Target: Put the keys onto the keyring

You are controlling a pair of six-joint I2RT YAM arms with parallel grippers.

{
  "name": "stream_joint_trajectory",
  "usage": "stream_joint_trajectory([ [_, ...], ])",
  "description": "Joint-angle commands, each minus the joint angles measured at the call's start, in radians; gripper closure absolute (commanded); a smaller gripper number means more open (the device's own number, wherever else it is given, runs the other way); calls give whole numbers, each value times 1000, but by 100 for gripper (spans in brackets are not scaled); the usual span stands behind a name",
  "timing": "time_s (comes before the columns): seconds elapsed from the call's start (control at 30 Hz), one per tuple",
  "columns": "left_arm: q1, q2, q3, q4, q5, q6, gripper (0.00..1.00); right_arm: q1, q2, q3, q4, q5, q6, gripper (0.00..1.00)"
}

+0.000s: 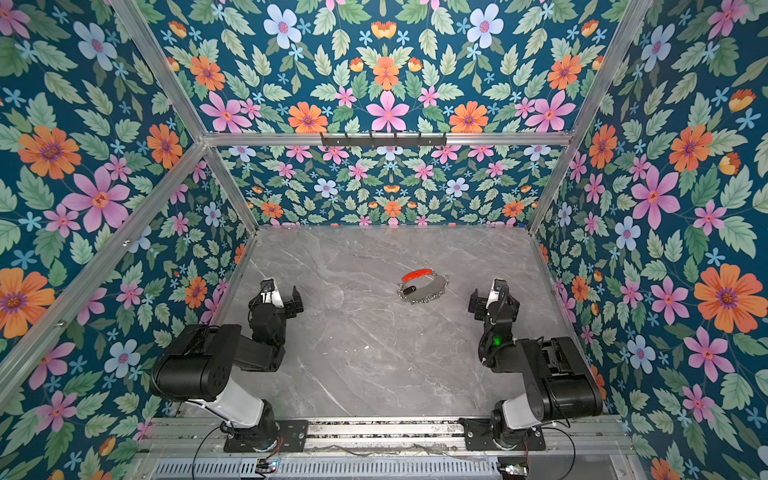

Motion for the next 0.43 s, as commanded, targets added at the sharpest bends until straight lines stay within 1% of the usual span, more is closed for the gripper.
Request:
stream_joint_trajectory([
  [0.0,2,-2,4,6,6,-2,0,1,1,3,10,-4,8,1],
  [0.4,2,-2,4,6,7,-2,0,-1,1,5,10,-6,8,1],
])
